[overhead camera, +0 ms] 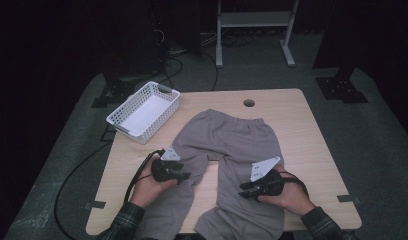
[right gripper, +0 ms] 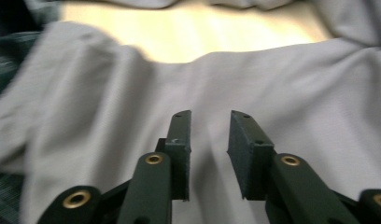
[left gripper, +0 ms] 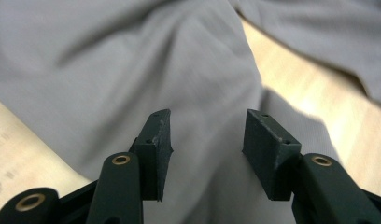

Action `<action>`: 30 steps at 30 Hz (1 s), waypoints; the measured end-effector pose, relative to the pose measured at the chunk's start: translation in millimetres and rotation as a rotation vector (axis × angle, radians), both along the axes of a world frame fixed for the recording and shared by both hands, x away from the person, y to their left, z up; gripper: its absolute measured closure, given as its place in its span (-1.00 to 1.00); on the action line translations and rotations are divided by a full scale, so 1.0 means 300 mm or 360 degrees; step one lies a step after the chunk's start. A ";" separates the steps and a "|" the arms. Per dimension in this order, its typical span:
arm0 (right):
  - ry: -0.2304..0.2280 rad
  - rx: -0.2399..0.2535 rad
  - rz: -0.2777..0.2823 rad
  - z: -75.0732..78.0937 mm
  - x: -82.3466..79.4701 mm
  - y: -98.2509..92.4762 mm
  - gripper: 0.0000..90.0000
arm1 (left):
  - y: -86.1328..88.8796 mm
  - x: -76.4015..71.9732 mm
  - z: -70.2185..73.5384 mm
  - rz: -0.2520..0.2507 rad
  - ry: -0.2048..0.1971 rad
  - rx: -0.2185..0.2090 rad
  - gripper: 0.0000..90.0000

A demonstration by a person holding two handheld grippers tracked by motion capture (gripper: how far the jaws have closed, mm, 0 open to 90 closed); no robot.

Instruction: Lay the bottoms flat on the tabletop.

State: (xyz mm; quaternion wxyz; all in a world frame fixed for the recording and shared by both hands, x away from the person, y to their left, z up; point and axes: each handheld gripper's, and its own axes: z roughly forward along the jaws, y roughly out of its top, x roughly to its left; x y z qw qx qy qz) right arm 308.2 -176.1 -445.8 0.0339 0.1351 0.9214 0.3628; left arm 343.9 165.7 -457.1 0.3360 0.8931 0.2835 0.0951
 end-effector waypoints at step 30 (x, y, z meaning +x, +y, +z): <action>-0.0022 0.0090 -0.0023 -0.010 0.077 0.182 0.33 | -0.047 -0.152 0.143 -0.0275 0.0144 -0.0503 0.92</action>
